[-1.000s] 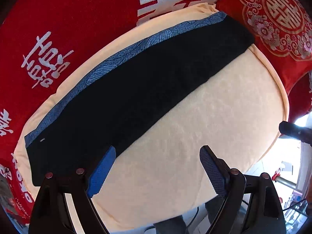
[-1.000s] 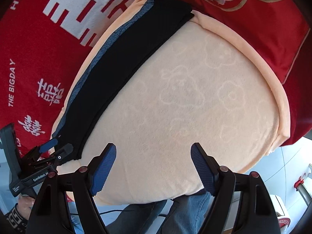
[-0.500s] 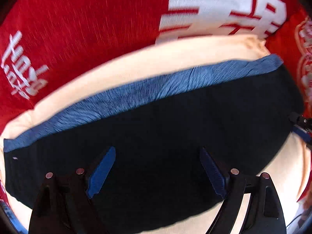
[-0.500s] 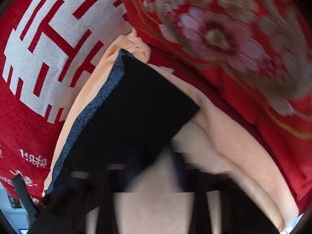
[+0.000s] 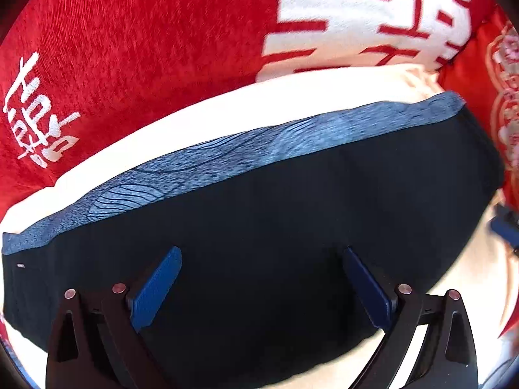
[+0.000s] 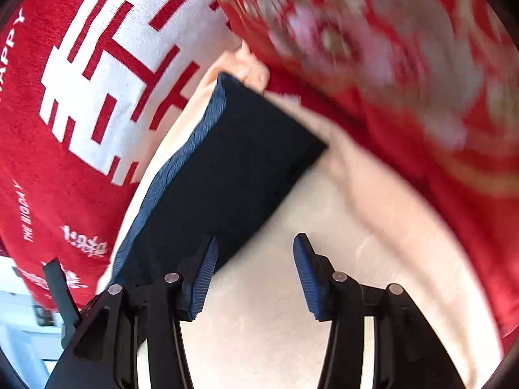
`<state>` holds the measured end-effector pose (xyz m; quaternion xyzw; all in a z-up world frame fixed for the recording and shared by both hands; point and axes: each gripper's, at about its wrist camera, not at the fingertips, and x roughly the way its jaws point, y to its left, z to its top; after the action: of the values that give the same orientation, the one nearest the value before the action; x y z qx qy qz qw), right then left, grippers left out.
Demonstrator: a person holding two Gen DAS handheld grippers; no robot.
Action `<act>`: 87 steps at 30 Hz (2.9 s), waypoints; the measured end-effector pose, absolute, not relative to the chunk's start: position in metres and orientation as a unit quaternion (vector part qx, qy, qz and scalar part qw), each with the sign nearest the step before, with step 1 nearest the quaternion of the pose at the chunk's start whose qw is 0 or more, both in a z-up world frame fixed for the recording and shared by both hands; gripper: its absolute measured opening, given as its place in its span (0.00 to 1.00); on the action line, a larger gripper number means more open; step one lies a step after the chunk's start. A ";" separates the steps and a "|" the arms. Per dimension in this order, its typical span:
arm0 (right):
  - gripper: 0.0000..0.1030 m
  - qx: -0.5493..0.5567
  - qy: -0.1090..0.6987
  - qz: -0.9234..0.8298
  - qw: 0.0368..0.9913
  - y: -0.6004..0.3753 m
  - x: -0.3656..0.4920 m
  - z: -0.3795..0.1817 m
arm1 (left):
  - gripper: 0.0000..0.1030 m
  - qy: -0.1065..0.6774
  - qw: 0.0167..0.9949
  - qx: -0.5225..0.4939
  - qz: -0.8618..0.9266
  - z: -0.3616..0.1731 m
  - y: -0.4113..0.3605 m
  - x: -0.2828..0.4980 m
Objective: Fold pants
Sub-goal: 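Grasp the trousers' leg end with the right gripper and lift it while the left gripper holds the strip, then fold the held leg end over toward the waistband with the right gripper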
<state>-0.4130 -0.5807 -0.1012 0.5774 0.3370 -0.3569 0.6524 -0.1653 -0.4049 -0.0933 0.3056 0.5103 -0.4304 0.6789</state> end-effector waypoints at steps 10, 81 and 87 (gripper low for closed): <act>0.40 0.612 0.235 -0.366 0.661 -0.613 -0.388 -0.125 | 0.99 0.500 0.690 0.284 -0.440 -0.110 -0.407 -0.179; 0.06 0.763 0.275 -0.184 0.556 -0.439 -0.205 -0.145 | 0.69 0.566 0.687 0.212 -0.403 -0.101 -0.246 -0.050; 0.06 0.661 0.350 -0.143 0.649 -0.428 -0.189 -0.070 | 0.69 0.573 0.691 0.201 -0.392 -0.088 -0.228 -0.036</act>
<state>-0.1893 -0.4277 -0.0700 0.6606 0.3500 -0.1427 0.6486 -0.0360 -0.2284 -0.0882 0.2009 0.5728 -0.3922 0.6912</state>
